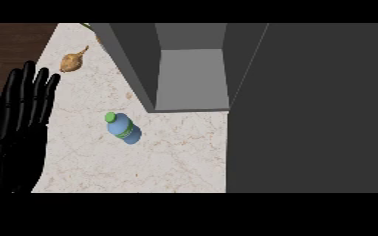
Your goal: Pick up the bottled water, place it into the cabinet and close the cabinet
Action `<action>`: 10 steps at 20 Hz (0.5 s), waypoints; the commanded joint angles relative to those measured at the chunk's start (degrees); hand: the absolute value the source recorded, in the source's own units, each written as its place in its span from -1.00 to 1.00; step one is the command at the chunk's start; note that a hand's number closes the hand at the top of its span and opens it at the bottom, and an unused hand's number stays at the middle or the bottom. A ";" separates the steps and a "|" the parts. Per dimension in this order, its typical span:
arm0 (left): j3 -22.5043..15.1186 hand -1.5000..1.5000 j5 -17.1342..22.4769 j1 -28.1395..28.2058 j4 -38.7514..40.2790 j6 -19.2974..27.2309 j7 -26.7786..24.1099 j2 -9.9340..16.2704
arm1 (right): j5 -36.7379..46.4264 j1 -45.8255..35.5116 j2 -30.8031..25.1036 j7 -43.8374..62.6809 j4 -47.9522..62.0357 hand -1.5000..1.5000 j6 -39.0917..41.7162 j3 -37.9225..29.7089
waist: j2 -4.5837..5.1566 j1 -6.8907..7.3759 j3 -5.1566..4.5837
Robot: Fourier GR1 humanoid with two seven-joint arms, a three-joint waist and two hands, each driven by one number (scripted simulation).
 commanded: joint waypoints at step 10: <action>3.67 -1.00 16.15 -6.02 7.44 -5.88 9.34 0.79 | -9.76 16.98 -2.69 8.30 -16.02 -1.00 9.64 6.66 | 0.53 0.74 0.29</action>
